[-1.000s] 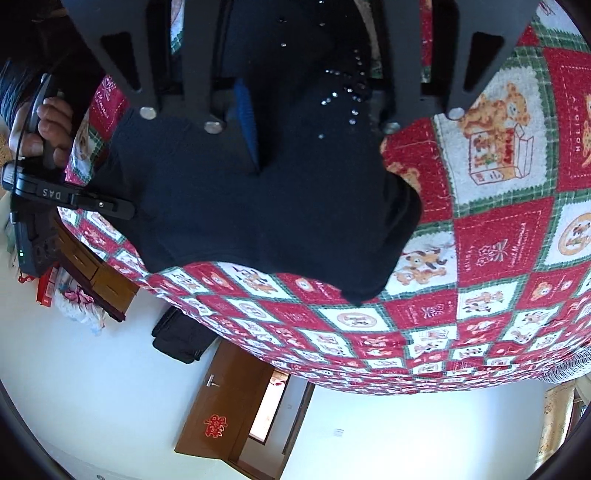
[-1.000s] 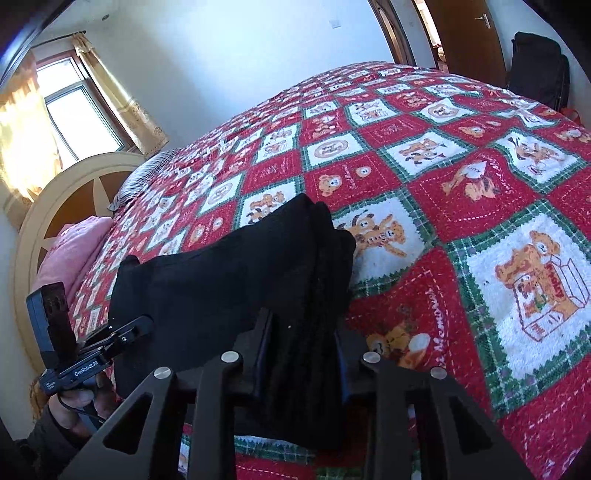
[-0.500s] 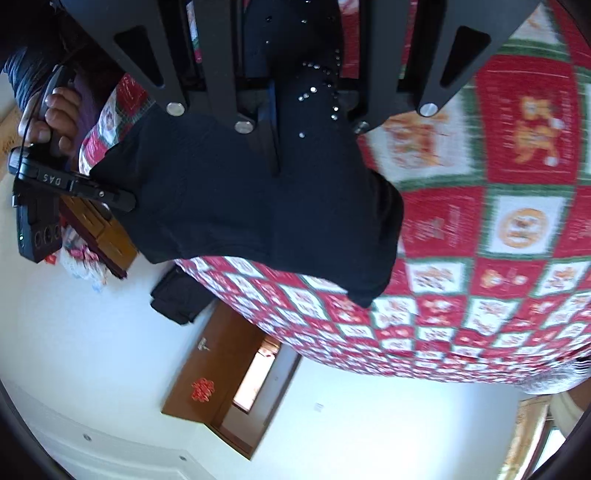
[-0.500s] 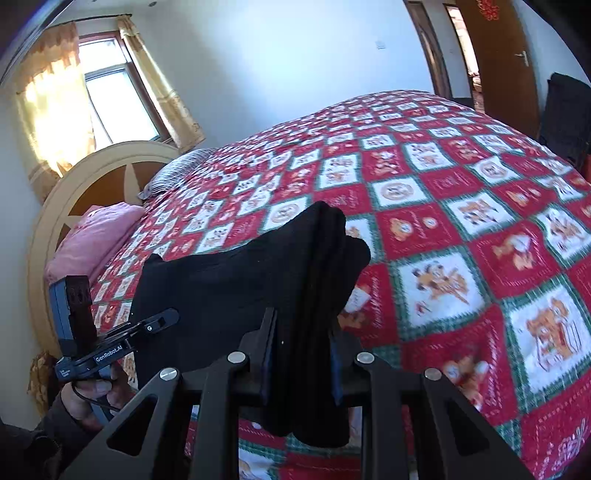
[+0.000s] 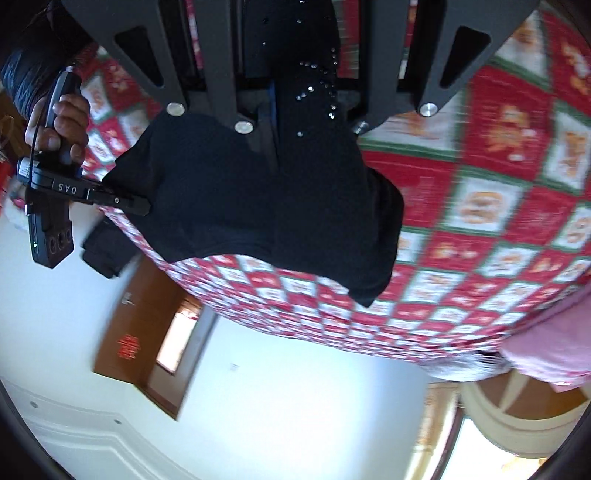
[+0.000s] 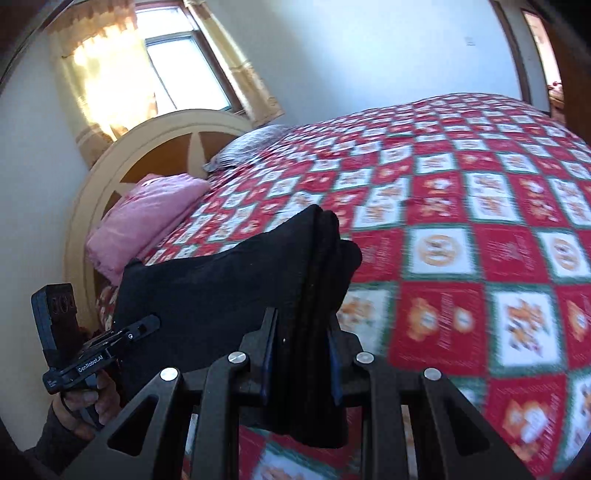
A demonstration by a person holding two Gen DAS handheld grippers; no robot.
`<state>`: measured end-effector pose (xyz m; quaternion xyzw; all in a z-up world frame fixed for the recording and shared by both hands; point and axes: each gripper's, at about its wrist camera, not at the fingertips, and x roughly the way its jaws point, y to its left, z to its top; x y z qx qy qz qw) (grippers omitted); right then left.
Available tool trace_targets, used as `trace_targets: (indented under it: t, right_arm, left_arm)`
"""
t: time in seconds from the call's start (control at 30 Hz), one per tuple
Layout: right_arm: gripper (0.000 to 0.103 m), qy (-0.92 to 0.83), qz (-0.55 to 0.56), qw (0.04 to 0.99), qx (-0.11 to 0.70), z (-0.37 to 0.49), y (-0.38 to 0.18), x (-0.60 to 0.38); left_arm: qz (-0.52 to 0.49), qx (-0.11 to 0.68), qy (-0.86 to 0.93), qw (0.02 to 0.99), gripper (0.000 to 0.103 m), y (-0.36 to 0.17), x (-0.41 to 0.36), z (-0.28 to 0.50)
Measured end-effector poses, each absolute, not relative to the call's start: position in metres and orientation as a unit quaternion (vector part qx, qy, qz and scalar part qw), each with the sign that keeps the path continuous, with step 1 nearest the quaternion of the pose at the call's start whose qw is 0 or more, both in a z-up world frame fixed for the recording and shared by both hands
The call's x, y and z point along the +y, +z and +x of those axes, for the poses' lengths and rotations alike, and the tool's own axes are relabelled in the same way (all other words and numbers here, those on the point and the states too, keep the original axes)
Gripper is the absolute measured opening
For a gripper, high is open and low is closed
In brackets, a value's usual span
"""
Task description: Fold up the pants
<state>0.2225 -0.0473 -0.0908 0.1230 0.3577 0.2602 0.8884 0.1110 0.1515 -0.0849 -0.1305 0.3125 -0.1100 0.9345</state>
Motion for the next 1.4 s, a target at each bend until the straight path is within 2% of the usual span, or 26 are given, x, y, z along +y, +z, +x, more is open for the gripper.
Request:
trace_targets:
  t: [0.27,0.3,0.4,0.5,0.57,0.63,0.67,0.83,1.4]
  right_arm:
    - [0.024,0.290,0.113,0.869,0.386,0.263,-0.121,0.029]
    - [0.024,0.283,0.111,0.866,0.397,0.268,-0.130,0.032]
    - [0.024,0.261,0.113,0.862,0.420,0.281,-0.147,0.030]
    - [0.027,0.252,0.120,0.857,0.432,0.288,-0.155,0.023]
    - [0.035,0.251,0.129,0.853,0.440,0.290,-0.158,0.019]
    - [0.046,0.240,0.128,0.854,0.444,0.290,-0.161,0.017]
    - [0.049,0.237,0.133,0.854,0.444,0.290,-0.163,0.014]
    - [0.063,0.220,0.157,0.851,0.450,0.291,-0.170,0.003]
    - [0.065,0.172,0.210,0.867,0.418,0.262,-0.141,-0.041]
  left_arm:
    - [-0.142,0.346,-0.047,0.926,0.022,-0.128,0.194,0.123]
    - [-0.141,0.351,-0.046,0.924,0.026,-0.138,0.192,0.128]
    - [-0.132,0.344,-0.029,0.929,0.046,-0.145,0.188,0.130]
    - [-0.122,0.342,-0.016,0.932,0.058,-0.144,0.184,0.130]
    - [-0.123,0.345,-0.007,0.931,0.065,-0.146,0.188,0.129]
    - [-0.130,0.342,0.011,0.931,0.082,-0.146,0.199,0.125]
    - [-0.140,0.340,0.022,0.930,0.084,-0.148,0.203,0.123]
    - [-0.154,0.337,0.039,0.928,0.091,-0.152,0.210,0.111]
    - [-0.109,0.290,0.112,0.944,0.093,-0.115,0.212,0.065]
